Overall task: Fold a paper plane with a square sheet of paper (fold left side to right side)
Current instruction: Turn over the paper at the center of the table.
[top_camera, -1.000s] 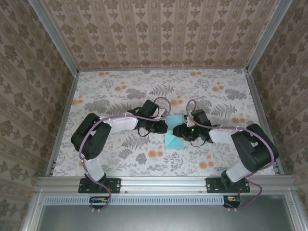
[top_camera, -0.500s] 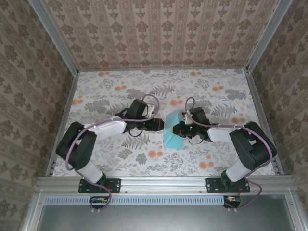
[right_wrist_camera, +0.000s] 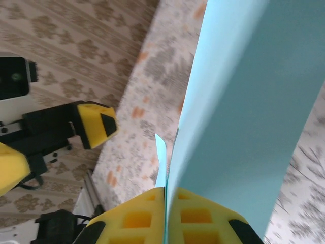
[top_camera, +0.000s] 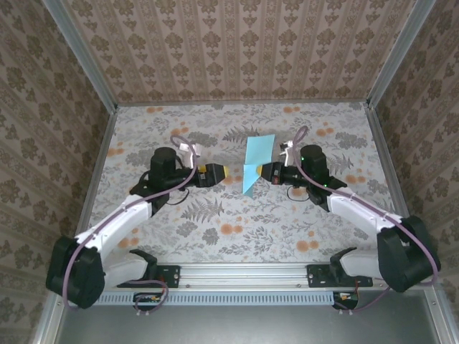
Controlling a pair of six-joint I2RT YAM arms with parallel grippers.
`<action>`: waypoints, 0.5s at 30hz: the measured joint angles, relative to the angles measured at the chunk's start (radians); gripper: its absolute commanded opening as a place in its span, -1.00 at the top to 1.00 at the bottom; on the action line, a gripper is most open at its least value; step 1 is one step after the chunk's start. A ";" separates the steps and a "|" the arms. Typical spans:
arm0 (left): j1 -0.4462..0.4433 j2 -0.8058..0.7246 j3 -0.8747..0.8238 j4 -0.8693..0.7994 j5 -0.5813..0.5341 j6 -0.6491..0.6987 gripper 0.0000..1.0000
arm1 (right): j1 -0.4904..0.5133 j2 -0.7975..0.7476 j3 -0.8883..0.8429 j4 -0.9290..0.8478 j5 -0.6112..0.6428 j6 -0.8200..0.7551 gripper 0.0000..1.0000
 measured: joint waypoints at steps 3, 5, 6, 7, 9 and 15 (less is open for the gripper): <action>0.000 -0.052 0.000 0.064 0.054 -0.026 -1.00 | 0.003 -0.050 0.041 0.004 -0.032 -0.006 0.97; 0.000 -0.067 0.001 0.108 0.086 -0.048 -1.00 | 0.009 -0.071 0.070 0.008 -0.053 -0.010 0.96; -0.001 -0.069 0.001 0.126 0.099 -0.059 -1.00 | 0.015 -0.079 0.087 0.008 -0.067 -0.012 0.97; -0.002 -0.069 0.002 0.140 0.110 -0.068 -1.00 | 0.022 -0.084 0.102 0.009 -0.076 -0.013 0.96; -0.010 -0.069 0.003 0.157 0.125 -0.081 -0.99 | 0.038 -0.088 0.129 0.014 -0.095 -0.012 0.96; -0.057 -0.051 0.048 0.185 0.162 -0.095 -0.80 | 0.087 -0.088 0.172 0.039 -0.129 -0.002 0.96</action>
